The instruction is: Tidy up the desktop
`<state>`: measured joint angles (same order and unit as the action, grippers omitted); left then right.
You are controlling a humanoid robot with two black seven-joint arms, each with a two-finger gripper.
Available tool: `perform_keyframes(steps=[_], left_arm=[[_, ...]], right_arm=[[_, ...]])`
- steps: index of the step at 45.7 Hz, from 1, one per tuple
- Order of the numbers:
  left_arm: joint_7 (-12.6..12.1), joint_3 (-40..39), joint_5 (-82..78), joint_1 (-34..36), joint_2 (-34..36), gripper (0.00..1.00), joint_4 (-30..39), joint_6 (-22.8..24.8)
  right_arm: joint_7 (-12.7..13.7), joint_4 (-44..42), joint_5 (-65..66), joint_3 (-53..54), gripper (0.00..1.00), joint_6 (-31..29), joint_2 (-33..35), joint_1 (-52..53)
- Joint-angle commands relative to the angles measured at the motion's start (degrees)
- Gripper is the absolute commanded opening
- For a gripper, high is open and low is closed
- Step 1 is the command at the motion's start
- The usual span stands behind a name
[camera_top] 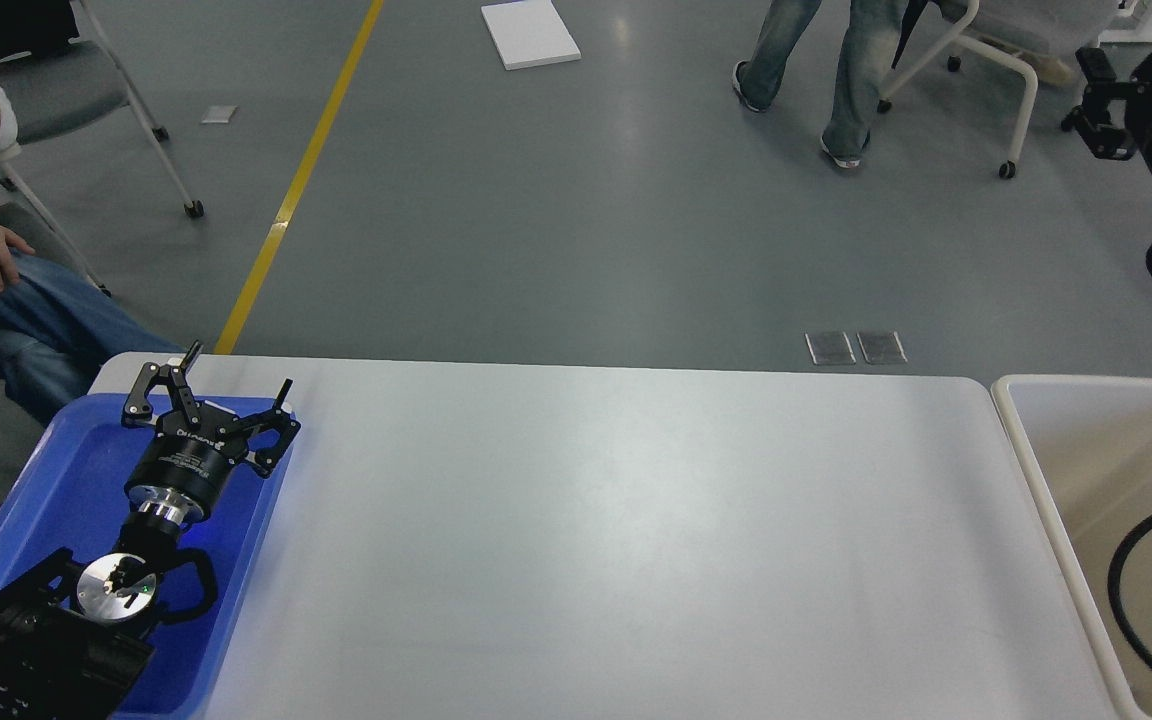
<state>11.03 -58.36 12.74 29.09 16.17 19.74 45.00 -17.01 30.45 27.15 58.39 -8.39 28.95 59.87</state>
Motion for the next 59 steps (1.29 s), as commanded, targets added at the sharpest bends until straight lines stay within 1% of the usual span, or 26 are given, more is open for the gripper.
perform_keyframes(steps=[1,7,17,25,36,59], left_arm=[[0.04,0.0,0.01,0.0,0.0,1.0,0.04,0.0],[0.04,0.0,0.01,0.0,0.0,1.0,0.04,0.0],[-0.04,0.0,0.01,0.0,0.0,1.0,-0.05,0.0],[0.04,0.0,0.01,0.0,0.0,1.0,0.04,0.0],[0.04,0.0,0.01,0.0,0.0,1.0,0.04,0.0],[0.04,0.0,0.01,0.0,0.0,1.0,0.04,0.0]], right_arm=[[-5.23,6.11,0.01,14.9,1.0,-0.4,-4.16,-4.31],[-5.31,9.54,0.01,15.26,1.0,-0.4,-6.0,-10.47],[-5.31,9.63,0.01,15.0,1.0,-0.58,-9.69,-20.66],[-5.31,9.63,0.01,14.64,1.0,-0.75,-12.77,-26.82],[-5.4,9.9,0.01,14.91,1.0,-0.75,-15.67,-30.16],[-5.4,9.9,0.01,15.17,1.0,-0.75,-15.67,-30.08]])
